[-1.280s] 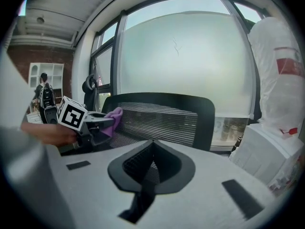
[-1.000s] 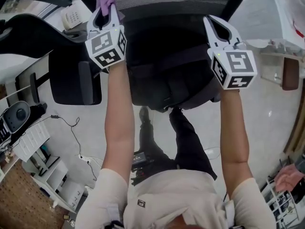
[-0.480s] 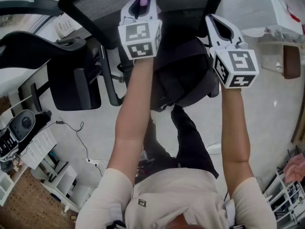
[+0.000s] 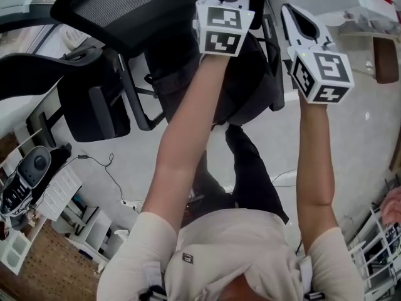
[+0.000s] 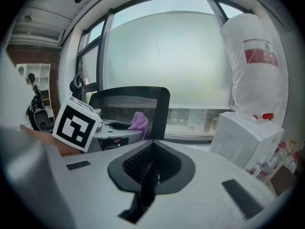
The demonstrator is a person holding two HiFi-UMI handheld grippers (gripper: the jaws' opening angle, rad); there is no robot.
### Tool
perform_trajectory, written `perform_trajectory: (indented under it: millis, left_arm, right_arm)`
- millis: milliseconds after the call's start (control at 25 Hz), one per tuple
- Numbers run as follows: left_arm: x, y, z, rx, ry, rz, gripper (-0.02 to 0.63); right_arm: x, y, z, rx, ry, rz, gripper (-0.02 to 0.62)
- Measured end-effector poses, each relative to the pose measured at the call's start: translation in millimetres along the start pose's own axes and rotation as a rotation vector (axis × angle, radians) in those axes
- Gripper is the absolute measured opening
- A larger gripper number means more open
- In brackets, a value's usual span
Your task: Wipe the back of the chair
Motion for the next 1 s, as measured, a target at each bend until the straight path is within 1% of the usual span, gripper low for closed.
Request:
perform_trajectory:
  millis: [80,200,360,480,840,1000]
  left_arm:
    - [-1.3,2.7,1.4,0.004,0.005,0.010,0.086]
    - [-3.1,0.5,5.2,0.031,0.018,-0.005,0.086]
    - [-24.6,-9.5,7.5,0.067,0.030,-0.014,0.086]
    - [-50.9,-21.0,10.1,0.088,0.032,-0.012,0.086]
    - [-128.3,-53.0,18.6,0.152,0.038,0.000,0.086]
    - [-167.1,-75.9,22.2,0.184,0.037,-0.015,0.086]
  right_arm:
    - [1.0,1.3,1.0,0.005,-0.004,0.007,-0.005]
    - [4.6,0.5,6.2,-0.001,-0.013,0.011,-0.005]
    - [0.5,-5.3,14.4,-0.002,-0.027,0.007,-0.005]
    - [-4.9,-19.6,22.7,-0.002,-0.024,-0.023,-0.005]
    - [-48.9,-68.4,40.7,-0.026,-0.017,-0.069,-0.005]
    - [-72.7,-96.5,56.5,-0.040,-0.020,-0.095,-0.005]
Point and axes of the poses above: the fingertips, and each gripper's own axes: x forward along the fingers, z to its left, y out of its underside, the point moved 8 cm from there along -x, backward along the fingers, and after that the axes turned 5 degrees about y, right-handed, at the moved point
